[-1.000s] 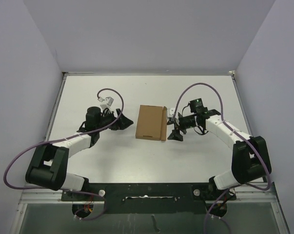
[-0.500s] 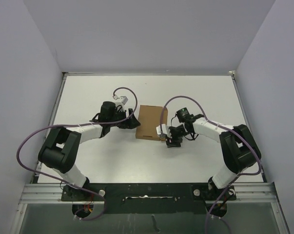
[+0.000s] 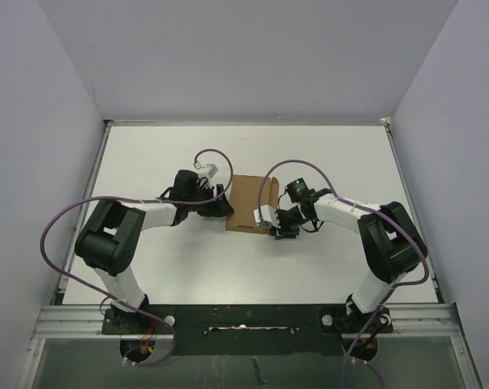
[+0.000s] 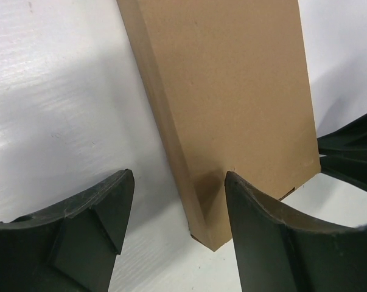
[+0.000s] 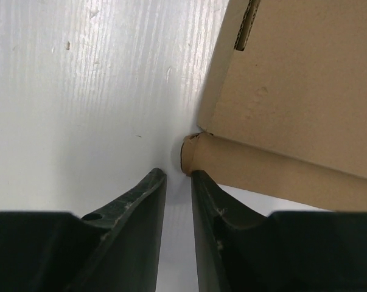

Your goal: Fold the paper box

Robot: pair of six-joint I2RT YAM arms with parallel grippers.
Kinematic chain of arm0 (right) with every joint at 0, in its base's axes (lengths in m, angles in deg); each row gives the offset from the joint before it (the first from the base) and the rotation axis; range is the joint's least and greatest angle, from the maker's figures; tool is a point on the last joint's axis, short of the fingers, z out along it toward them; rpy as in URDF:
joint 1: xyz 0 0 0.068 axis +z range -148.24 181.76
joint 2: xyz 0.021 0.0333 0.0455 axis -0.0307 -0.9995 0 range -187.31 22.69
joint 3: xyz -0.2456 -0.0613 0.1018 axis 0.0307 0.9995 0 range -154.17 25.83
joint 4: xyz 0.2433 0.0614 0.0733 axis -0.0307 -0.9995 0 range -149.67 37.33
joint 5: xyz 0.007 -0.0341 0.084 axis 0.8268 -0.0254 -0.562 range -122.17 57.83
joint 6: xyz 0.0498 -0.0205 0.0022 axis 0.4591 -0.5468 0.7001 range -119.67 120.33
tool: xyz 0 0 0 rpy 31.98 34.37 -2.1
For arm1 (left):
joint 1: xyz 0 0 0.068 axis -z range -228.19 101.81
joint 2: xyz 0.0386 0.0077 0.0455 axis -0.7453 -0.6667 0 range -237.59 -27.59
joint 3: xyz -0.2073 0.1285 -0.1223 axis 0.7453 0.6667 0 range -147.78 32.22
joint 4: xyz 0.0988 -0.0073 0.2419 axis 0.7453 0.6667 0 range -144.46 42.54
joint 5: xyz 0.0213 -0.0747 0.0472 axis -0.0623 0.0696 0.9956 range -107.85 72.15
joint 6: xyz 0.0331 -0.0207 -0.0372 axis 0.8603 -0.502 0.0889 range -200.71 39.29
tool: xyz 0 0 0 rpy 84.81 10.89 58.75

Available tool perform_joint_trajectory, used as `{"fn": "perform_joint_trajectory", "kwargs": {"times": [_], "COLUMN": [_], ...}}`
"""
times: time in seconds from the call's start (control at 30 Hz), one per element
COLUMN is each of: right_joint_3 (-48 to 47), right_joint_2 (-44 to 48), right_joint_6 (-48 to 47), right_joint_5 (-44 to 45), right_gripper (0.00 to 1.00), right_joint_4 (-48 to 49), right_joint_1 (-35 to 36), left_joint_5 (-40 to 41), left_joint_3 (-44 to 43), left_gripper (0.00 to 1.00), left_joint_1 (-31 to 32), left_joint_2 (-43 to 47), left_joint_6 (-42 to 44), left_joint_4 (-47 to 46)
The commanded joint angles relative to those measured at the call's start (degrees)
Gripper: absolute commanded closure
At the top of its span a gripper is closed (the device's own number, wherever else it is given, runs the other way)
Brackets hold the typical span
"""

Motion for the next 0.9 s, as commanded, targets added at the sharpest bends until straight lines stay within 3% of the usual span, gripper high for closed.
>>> {"fn": "perform_joint_trajectory", "kwargs": {"times": [0.0, 0.27, 0.87], "right_joint_3": [-2.05, -2.44, -6.52], "right_joint_2": [-0.57, -0.41, -1.11], "right_joint_6": [1.62, 3.51, 8.67], "right_joint_5": [0.94, 0.43, 1.17], "right_gripper": [0.77, 0.91, 1.00], "right_joint_4": [2.34, 2.89, -0.26], "right_joint_1": [0.57, 0.70, 1.97], "left_joint_5": [-0.53, -0.16, 0.96], "left_joint_3": [-2.43, -2.64, -3.25], "left_gripper": [0.41, 0.43, 0.54], "left_joint_1": [0.64, 1.62, 3.58], "left_joint_2": [-2.02, -2.77, -2.48], "left_joint_6": [0.88, 0.68, 0.69], "left_joint_4": [-0.83, -0.22, 3.58]}}
